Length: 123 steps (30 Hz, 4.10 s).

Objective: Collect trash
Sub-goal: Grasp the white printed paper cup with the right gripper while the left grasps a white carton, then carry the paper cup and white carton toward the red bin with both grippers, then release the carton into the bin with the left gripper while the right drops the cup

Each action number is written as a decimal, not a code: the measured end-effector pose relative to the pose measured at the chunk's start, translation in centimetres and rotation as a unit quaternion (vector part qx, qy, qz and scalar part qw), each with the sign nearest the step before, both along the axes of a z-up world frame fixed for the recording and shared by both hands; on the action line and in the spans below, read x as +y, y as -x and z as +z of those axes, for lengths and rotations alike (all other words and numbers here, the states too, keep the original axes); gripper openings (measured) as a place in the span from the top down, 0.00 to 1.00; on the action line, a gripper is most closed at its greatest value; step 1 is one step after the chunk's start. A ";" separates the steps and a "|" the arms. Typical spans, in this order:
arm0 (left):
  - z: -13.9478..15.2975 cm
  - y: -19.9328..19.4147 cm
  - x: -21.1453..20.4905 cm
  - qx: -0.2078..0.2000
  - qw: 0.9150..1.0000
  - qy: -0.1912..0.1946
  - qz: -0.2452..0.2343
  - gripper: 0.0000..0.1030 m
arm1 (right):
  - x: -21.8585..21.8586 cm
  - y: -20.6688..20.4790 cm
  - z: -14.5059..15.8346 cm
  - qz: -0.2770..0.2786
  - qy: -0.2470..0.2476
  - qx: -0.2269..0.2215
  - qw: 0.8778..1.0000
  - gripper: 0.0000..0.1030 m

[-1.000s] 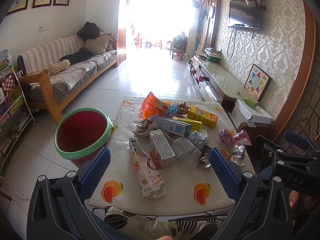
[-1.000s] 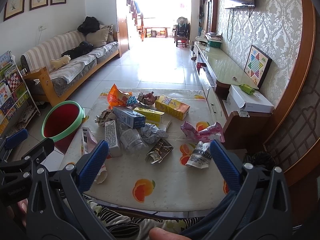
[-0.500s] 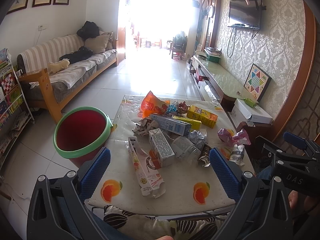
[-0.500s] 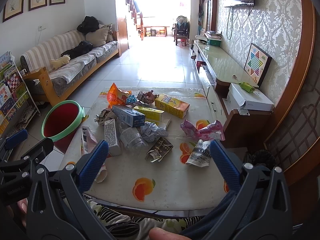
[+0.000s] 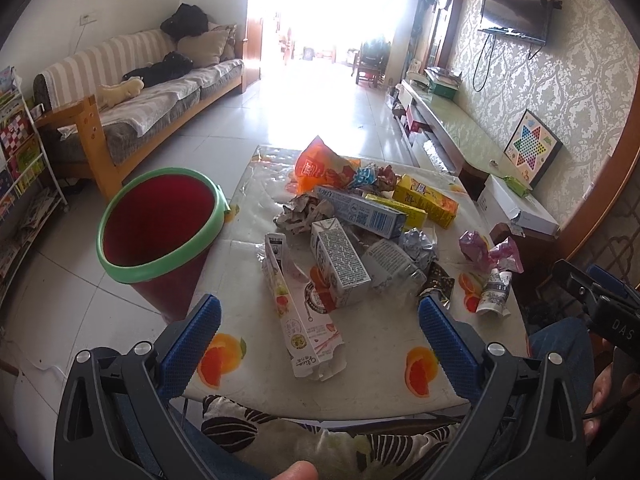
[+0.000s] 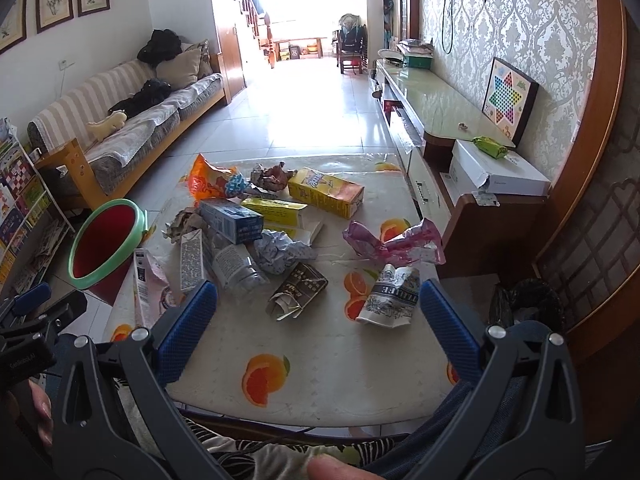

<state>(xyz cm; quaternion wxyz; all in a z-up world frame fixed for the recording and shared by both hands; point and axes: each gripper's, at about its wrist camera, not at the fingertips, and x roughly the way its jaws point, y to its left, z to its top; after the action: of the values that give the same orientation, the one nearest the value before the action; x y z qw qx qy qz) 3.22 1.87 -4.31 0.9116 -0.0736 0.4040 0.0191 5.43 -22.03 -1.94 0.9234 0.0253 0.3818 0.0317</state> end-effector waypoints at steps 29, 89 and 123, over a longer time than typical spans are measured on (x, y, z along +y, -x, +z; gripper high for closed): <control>-12.9 -11.0 1.6 0.165 0.985 0.034 0.047 0.08 | -6.6 -10.3 -14.9 -0.064 -0.038 0.198 0.977 0.03; 1.0 -9.6 17.0 -0.019 0.994 0.040 0.096 0.55 | 17.4 -12.5 3.5 0.202 -0.048 -0.022 0.978 0.43; -3.5 -12.9 29.1 0.009 0.982 0.041 0.185 0.14 | 35.9 -19.2 -0.4 0.306 -0.053 0.016 0.950 0.43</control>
<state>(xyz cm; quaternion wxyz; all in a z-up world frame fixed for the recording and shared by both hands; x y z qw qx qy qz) 16.15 31.02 -7.78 0.8851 -0.1839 0.3917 0.1715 24.58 13.88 -2.33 0.8605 -0.0429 0.3836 0.3325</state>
